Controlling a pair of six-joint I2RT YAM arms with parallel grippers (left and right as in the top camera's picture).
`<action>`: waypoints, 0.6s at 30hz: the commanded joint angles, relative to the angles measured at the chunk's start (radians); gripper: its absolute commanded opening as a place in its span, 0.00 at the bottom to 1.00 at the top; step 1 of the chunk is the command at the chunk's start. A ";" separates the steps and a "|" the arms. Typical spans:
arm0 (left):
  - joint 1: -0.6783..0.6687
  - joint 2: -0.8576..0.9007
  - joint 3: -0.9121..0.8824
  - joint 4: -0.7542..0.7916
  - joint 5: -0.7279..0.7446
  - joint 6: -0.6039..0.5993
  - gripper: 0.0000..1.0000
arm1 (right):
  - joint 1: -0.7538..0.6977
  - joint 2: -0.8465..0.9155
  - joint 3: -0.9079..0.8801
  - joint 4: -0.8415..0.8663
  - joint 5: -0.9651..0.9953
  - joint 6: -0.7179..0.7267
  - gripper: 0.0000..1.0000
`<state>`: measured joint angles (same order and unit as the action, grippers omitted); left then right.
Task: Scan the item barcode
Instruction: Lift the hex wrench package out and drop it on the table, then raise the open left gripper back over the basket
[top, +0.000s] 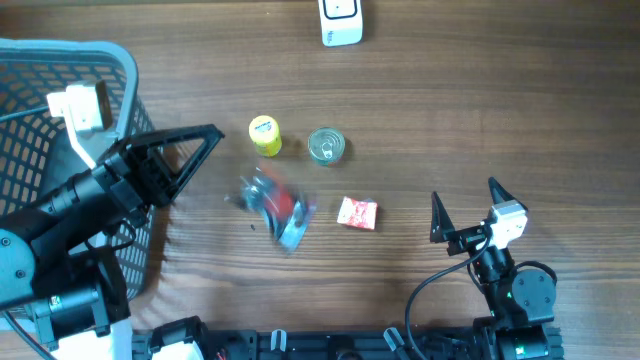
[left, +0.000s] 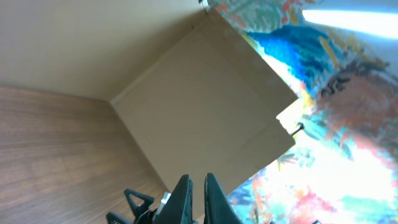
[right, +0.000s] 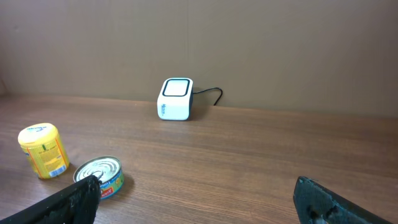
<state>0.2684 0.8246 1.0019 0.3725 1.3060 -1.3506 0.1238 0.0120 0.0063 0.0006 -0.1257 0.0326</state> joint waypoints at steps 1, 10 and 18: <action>-0.010 0.017 0.018 0.006 -0.049 -0.053 0.04 | 0.004 -0.001 -0.001 0.005 0.013 -0.006 1.00; -0.010 0.058 0.018 -0.002 -0.032 0.101 0.04 | 0.004 -0.001 -0.001 0.005 0.013 -0.006 1.00; -0.029 0.183 0.018 -0.325 -0.055 0.486 0.04 | 0.004 -0.001 -0.001 0.005 0.013 -0.006 1.00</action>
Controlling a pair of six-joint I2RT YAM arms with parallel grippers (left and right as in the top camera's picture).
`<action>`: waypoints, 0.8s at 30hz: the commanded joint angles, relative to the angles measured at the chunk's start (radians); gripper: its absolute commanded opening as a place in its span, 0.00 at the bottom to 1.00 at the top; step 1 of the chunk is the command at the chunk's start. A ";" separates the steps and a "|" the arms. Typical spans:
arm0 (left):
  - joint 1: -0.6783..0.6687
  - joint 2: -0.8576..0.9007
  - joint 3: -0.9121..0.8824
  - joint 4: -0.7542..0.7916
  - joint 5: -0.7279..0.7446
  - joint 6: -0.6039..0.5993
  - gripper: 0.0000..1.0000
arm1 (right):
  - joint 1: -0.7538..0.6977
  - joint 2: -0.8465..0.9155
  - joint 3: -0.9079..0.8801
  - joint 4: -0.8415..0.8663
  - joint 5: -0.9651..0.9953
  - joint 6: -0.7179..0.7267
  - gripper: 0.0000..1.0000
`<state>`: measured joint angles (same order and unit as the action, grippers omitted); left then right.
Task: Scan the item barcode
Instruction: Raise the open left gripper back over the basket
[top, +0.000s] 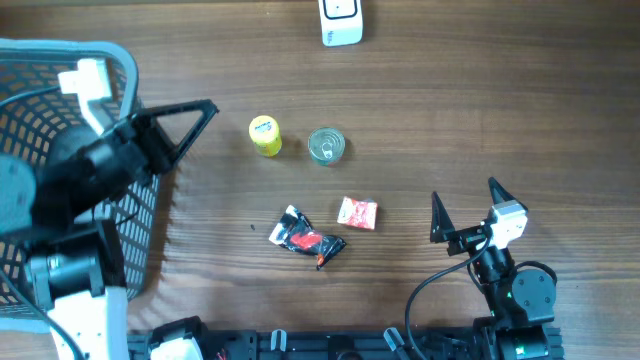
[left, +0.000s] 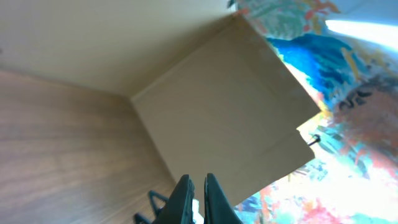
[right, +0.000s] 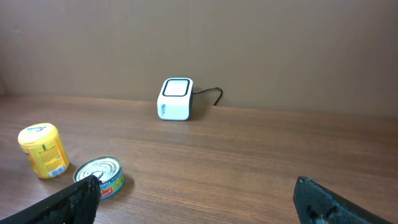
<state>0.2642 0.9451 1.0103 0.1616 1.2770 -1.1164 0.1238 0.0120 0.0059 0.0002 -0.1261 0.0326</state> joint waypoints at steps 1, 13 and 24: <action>-0.040 0.084 0.009 -0.170 -0.061 0.291 0.04 | 0.004 -0.001 -0.001 0.006 0.014 -0.006 1.00; -0.553 0.286 0.009 -0.541 -1.006 0.488 0.04 | 0.004 -0.001 -0.001 0.006 0.014 -0.006 1.00; -0.885 0.305 0.009 -0.813 -1.454 0.262 0.35 | 0.004 -0.001 -0.001 0.006 0.014 -0.006 1.00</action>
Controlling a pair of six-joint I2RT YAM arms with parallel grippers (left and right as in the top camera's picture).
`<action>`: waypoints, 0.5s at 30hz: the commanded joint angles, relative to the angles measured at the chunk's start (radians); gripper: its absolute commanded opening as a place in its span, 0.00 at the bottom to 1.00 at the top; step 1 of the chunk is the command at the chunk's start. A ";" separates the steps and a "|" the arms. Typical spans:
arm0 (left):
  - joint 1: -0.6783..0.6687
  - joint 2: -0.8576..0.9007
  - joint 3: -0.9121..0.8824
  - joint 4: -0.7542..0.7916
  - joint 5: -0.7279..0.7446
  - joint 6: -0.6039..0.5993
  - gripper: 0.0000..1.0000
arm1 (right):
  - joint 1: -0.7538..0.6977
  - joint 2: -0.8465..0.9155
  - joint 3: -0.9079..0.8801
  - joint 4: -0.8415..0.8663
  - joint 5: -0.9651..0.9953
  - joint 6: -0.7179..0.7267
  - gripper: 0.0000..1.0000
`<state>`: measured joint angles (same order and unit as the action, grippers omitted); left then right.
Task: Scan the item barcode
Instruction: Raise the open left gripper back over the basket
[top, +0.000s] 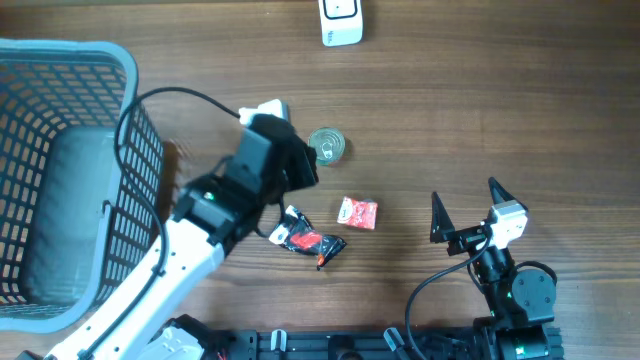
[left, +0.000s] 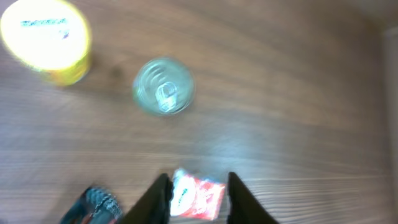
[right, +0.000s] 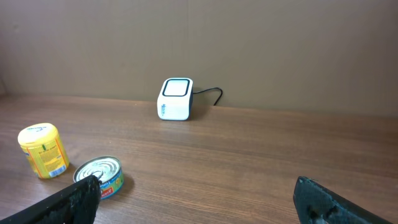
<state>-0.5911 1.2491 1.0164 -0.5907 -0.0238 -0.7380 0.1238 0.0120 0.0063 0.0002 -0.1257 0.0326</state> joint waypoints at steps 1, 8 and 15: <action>-0.030 0.001 0.003 -0.085 -0.140 -0.137 0.43 | 0.004 -0.001 -0.001 0.006 0.013 -0.006 1.00; -0.030 0.001 0.003 -0.150 -0.096 -0.214 1.00 | 0.004 -0.001 -0.001 0.006 0.013 -0.006 1.00; -0.030 0.002 0.002 -0.142 -0.079 -0.163 0.98 | 0.004 -0.001 -0.001 0.006 0.013 -0.006 1.00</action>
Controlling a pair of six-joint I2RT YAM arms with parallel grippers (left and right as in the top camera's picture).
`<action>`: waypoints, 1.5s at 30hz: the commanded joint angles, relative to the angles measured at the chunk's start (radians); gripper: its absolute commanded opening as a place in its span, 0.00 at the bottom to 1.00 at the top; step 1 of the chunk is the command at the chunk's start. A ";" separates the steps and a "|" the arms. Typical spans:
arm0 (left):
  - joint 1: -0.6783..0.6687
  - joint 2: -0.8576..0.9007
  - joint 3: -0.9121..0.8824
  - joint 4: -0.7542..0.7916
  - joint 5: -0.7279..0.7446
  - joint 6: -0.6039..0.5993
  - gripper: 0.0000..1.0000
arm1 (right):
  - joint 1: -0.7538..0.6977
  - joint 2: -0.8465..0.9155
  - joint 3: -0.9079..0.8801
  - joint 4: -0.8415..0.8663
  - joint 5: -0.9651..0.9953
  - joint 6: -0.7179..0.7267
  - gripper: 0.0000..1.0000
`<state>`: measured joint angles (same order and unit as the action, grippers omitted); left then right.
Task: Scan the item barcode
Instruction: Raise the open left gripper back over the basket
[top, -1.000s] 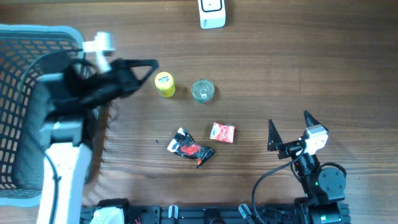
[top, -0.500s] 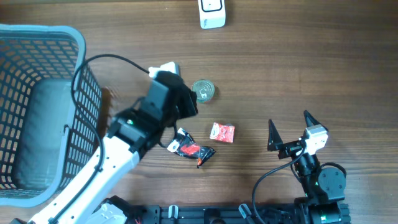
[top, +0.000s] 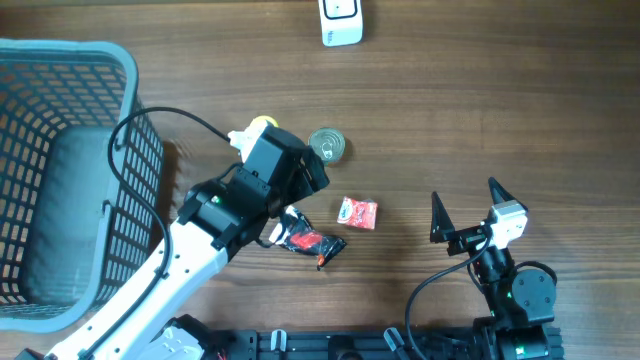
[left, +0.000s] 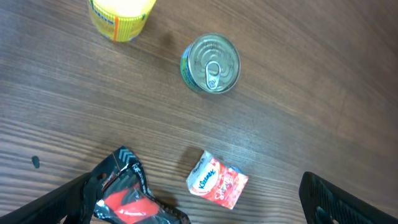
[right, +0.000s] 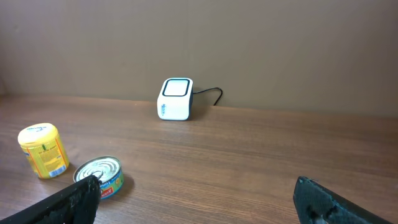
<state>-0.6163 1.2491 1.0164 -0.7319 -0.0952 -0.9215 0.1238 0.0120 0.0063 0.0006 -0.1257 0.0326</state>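
Observation:
The white barcode scanner stands at the table's far edge, also visible as the scanner. On the table's middle lie a tin can, a yellow canister, a red Kleenex pack and a black-and-red pouch. My left gripper hovers open above them. Its fingers stand wide apart, and the pack and part of the pouch lie between them in the left wrist view. The right gripper rests open at the front right, holding nothing.
A blue-grey mesh basket fills the table's left side. My left arm reaches from the front left over the table and covers part of the canister in the overhead view. The scanner's cable runs behind it.
The left gripper's jaws, then a narrow gap apart, now stand wide open. The gripper has shifted slightly toward the front right. The right arm and the items have not moved.
First my left gripper was shut at the basket's edge while the pouch showed blurred on the table. Then the pouch lay still beside the Kleenex pack. Later the left gripper was over the can and pack, slightly open, and now it is wide open there.

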 joint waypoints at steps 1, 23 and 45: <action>-0.005 0.002 0.002 -0.003 -0.007 -0.004 0.97 | 0.004 -0.001 -0.001 0.005 0.013 -0.006 1.00; -0.329 -0.369 0.005 0.161 -0.847 0.275 1.00 | 0.004 -0.001 -0.001 0.005 0.013 -0.006 1.00; 0.483 -0.288 0.007 0.827 -0.386 0.857 1.00 | 0.004 -0.001 -0.001 0.005 0.013 -0.006 1.00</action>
<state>-0.2005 0.9642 1.0195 0.0887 -0.5770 -0.1791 0.1238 0.0120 0.0063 0.0002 -0.1257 0.0326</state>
